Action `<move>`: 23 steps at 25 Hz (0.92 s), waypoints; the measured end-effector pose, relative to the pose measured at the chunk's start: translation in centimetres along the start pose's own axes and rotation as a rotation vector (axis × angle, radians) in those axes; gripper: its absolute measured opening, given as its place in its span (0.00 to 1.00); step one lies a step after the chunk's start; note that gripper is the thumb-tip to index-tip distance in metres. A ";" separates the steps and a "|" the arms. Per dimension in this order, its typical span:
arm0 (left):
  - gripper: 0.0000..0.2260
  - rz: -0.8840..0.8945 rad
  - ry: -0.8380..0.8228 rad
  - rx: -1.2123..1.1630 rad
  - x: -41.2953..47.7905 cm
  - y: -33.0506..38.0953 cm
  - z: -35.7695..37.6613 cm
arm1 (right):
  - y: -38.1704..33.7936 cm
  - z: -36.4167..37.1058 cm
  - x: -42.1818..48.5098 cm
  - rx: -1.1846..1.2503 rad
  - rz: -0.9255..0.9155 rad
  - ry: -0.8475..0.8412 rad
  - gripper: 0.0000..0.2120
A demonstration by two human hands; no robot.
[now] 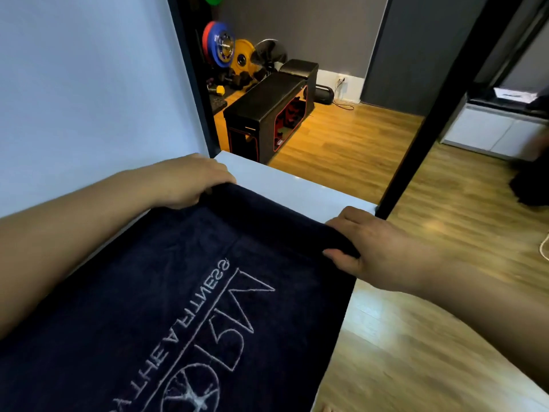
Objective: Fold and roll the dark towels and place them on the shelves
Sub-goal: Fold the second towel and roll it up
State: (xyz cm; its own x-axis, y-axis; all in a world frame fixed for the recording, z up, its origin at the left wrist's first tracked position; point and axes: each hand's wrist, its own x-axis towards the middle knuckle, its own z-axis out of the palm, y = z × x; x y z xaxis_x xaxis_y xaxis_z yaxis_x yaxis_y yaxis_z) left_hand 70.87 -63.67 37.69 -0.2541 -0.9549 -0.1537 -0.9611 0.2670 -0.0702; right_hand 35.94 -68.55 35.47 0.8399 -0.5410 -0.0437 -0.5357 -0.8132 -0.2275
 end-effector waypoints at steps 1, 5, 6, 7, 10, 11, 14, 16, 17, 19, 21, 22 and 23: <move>0.23 0.018 0.054 0.057 1.0 -0.2 0.2 | 0.6 -0.2 0.3 0.006 0.012 0.023 0.28; 0.18 -0.077 0.162 0.084 2.9 -0.1 0.3 | 1.3 -0.3 1.4 -0.035 0.067 0.173 0.18; 0.17 -0.072 0.208 0.091 2.8 -0.2 0.5 | 1.2 0.1 1.3 -0.066 0.050 0.244 0.17; 0.17 -0.060 0.262 0.107 2.4 -0.3 0.9 | 0.9 0.6 1.0 -0.103 0.032 0.308 0.17; 0.16 -0.046 0.418 0.167 0.7 -0.4 2.6 | 0.1 2.3 0.0 -0.181 -0.010 0.394 0.20; 0.14 -0.039 0.459 0.187 0.1 -0.2 3.0 | -0.1 2.5 -0.3 -0.206 -0.029 0.393 0.21; 0.12 0.020 0.570 0.210 -2.1 0.4 4.1 | -1.0 2.9 -1.7 -0.167 -0.083 0.299 0.28; 0.15 0.033 0.579 0.190 -4.0 0.6 4.8 | -1.7 3.0 -2.9 -0.050 -0.111 0.264 0.29; 0.15 0.024 0.559 0.178 -4.9 0.9 5.0 | -2.0 2.8 -3.1 0.018 -0.113 0.284 0.27; 0.15 -0.015 0.514 0.159 -6.1 1.5 4.7 | -2.7 1.7 -2.6 0.125 -0.078 0.370 0.19; 0.20 -0.082 0.432 0.114 -5.9 2.3 2.6 | -2.8 -0.2 -1.1 0.222 0.008 0.374 0.08; 0.19 -0.129 0.375 0.102 -5.3 2.5 1.5 | -2.7 -1.0 -0.3 0.251 0.048 0.320 0.06; 0.17 -0.154 0.313 0.114 -4.2 2.2 0.5 | -2.5 -1.4 0.4 0.255 0.077 0.236 0.09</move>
State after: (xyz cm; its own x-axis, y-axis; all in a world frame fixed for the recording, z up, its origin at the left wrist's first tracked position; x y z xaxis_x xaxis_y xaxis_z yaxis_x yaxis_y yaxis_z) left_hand 69.93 -58.98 37.71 -0.1447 -0.9739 0.1746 -0.9770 0.1127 -0.1808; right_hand 37.48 -66.98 37.39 0.7388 -0.6573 0.1486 -0.5323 -0.7044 -0.4695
